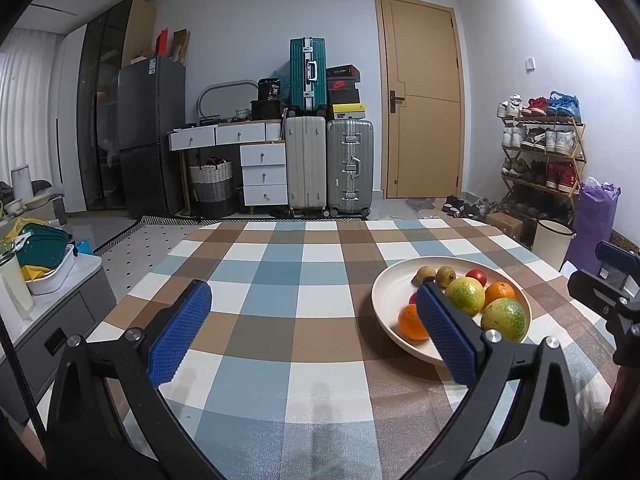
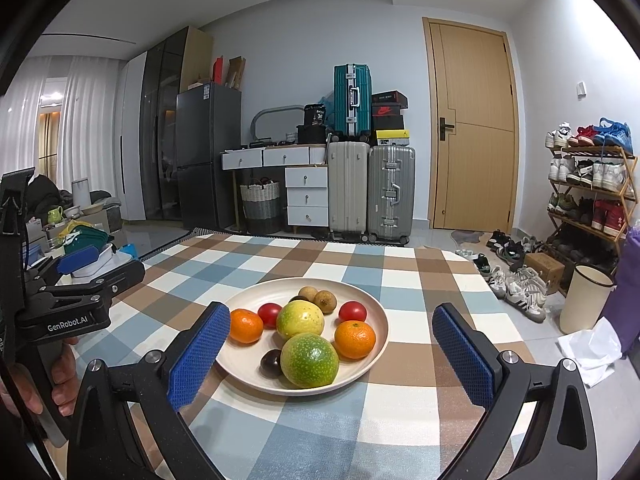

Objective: Organize fruits

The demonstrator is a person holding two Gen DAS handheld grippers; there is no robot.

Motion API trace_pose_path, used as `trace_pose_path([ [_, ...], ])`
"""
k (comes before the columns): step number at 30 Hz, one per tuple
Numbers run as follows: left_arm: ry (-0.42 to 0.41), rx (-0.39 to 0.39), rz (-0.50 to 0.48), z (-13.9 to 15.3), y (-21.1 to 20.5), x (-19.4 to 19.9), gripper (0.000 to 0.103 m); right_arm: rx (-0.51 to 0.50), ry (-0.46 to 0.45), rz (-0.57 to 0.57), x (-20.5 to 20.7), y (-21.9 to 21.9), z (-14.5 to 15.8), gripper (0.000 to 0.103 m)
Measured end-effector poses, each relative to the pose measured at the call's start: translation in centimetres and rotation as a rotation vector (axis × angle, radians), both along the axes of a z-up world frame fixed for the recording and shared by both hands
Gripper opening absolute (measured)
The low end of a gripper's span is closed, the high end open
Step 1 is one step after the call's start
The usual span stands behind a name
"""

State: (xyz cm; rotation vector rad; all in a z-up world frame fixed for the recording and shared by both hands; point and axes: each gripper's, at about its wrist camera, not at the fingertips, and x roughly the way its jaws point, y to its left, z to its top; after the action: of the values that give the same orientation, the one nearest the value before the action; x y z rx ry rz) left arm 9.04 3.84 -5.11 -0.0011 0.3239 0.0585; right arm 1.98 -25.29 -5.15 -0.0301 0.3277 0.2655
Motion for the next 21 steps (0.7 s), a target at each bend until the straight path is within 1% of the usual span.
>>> trace_pose_path([
  [21,-0.002,-0.002,0.001,0.00,-0.01,-0.10,0.102,-0.001,0.005,0.000,0.15,-0.12,0.00,0.103],
])
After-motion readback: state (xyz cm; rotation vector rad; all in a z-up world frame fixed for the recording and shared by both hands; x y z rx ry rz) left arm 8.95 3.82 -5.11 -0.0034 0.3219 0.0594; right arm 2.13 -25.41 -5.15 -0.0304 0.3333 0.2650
